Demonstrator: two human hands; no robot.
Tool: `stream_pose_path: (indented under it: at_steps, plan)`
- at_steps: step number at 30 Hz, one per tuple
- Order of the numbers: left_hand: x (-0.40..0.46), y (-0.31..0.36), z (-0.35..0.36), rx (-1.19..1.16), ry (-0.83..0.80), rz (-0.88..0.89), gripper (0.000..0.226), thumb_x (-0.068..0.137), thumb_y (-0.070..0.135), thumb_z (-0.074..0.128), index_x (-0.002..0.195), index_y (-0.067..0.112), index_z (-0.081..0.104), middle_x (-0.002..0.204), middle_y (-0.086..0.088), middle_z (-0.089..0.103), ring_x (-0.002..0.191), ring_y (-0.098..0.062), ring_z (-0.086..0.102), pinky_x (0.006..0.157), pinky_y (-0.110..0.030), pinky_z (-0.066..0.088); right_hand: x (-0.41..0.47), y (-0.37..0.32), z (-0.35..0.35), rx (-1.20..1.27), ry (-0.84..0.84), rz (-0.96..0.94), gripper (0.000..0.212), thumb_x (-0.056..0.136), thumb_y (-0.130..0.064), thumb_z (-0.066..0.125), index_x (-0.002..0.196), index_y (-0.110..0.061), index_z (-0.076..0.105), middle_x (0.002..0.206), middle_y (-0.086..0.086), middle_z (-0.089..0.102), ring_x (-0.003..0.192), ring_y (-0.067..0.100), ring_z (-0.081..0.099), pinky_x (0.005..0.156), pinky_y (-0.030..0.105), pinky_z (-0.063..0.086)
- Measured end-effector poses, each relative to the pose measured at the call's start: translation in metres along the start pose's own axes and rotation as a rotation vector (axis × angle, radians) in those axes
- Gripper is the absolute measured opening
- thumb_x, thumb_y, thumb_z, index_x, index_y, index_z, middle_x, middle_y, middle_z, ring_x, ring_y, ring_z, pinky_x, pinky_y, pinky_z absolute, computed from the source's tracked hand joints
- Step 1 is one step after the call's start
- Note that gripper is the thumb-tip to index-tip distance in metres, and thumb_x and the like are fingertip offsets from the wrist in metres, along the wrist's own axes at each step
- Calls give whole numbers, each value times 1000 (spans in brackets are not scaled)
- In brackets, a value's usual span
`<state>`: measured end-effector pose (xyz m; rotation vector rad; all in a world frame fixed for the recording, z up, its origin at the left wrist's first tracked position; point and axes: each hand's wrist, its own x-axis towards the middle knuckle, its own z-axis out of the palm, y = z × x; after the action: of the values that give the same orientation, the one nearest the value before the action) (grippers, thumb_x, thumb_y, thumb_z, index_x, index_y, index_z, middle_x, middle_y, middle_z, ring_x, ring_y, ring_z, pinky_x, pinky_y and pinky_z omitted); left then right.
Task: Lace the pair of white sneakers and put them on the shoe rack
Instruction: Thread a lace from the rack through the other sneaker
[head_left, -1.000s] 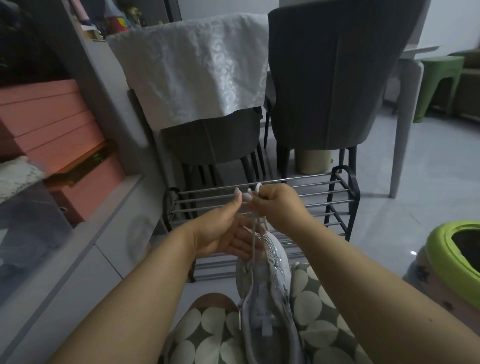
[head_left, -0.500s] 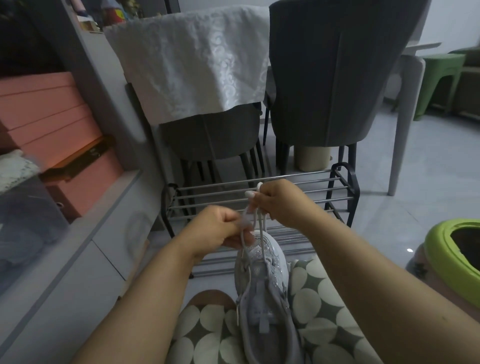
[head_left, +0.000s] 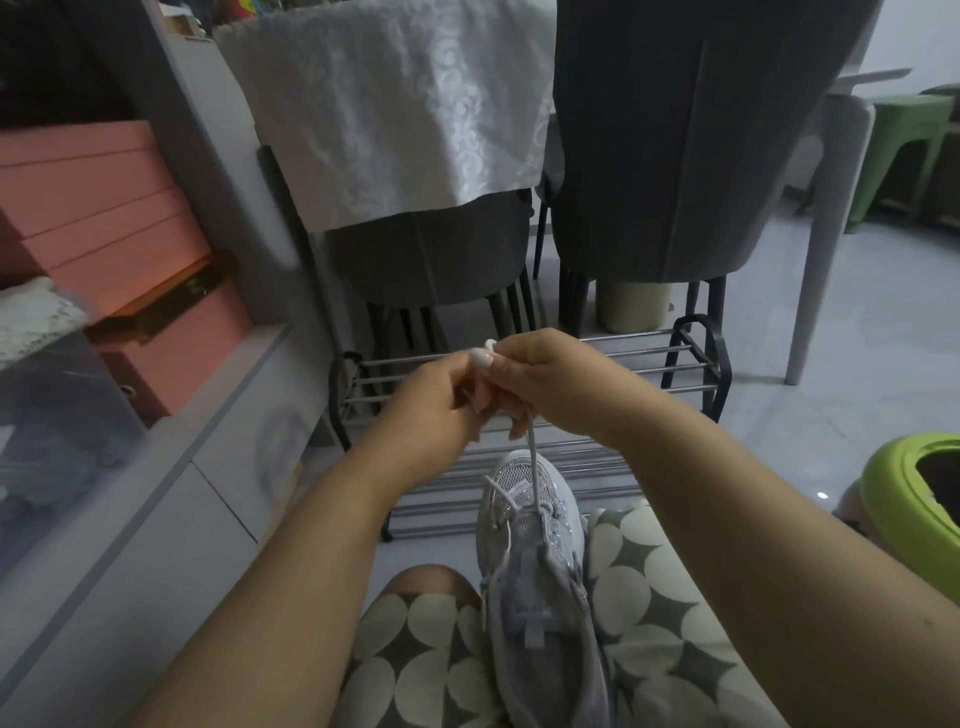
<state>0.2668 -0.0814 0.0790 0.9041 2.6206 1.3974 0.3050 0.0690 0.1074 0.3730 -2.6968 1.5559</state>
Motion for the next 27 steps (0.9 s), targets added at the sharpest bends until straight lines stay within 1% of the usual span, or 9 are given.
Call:
stream_pose_path:
  at_steps: [2,3,6,7,10,15,18,24,27]
  plan:
    - [0,0,2,107,6,25,26,94,18,55,76,34,66,69,13,67,60,-2,55,57,-19,46,-3,-5,-2,-6,-1,-43,44,97,-38,45,78,-5,67,63,6,56,57,19,54,64,33,54]
    - [2,-5,3,141,5,11,24,93,21,56,78,38,64,70,13,65,63,-2,55,58,-20,45,-6,-7,-4,17,8,-62,44,97,-38,45,76,-6,67,61,6,54,55,19,51,60,30,52]
    - [1,-6,5,-8,-16,-40,31,90,23,63,114,39,51,82,15,62,72,4,60,58,-10,43,-11,-12,-8,71,-10,-77,41,96,-37,44,74,-10,66,61,12,47,54,20,42,52,25,42]
    - [1,-7,6,-37,-30,-33,29,91,23,63,114,35,53,83,15,64,74,7,61,60,-7,43,-12,-12,-8,75,-28,-72,41,96,-38,44,74,-11,66,63,14,46,54,21,40,51,25,41]
    - [-1,0,8,71,-60,-15,13,94,23,57,86,25,66,76,14,67,68,11,59,58,-2,40,-11,-11,-7,62,-49,-50,43,95,-41,44,75,-12,68,57,7,44,52,19,39,52,27,39]
    - [1,-42,12,25,92,-129,17,91,26,62,79,22,71,77,-2,61,60,-11,55,62,-31,50,-10,-4,-11,145,27,-37,44,95,-38,44,80,-5,68,54,3,39,48,13,34,51,28,34]
    - [-7,-77,19,-26,147,-246,17,91,20,64,75,23,70,67,-2,65,52,-9,58,59,-27,54,-8,2,-12,247,121,-21,42,97,-34,46,76,-4,67,52,0,37,48,13,32,51,30,30]
    - [-26,-144,33,-125,263,-488,13,91,13,63,80,13,70,69,-10,70,64,-20,68,73,-39,59,-7,9,-14,407,267,-17,42,99,-28,43,69,-6,63,53,4,31,46,13,27,49,27,25]
    - [-32,-164,37,-157,287,-617,13,91,11,63,92,0,70,66,-8,70,59,-19,67,63,-30,58,-5,15,-16,488,313,-6,41,99,-26,43,69,-6,61,52,2,31,46,12,26,49,26,24]
